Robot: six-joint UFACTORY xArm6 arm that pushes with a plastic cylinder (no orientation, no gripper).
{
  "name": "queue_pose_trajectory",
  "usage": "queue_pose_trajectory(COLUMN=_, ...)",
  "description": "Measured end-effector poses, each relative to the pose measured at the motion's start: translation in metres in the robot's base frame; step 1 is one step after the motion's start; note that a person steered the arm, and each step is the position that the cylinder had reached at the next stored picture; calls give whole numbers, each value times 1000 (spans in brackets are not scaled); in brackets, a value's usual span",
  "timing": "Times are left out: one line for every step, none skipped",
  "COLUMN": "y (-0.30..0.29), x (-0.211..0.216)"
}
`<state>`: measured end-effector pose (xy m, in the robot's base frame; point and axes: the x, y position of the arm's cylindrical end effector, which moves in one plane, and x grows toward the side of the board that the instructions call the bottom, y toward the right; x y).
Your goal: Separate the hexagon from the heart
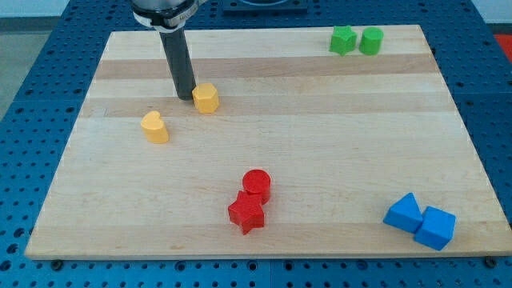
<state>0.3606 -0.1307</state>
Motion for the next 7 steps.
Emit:
queue_pose_trajectory(y=-4, x=37)
queue_pose_trajectory(y=-5, x=49)
queue_pose_trajectory(y=22, x=62)
queue_pose_trajectory(y=43, x=63)
queue_pose_trajectory(y=43, x=60)
queue_pose_trajectory(y=39, x=15)
queue_pose_trajectory(y=39, x=2)
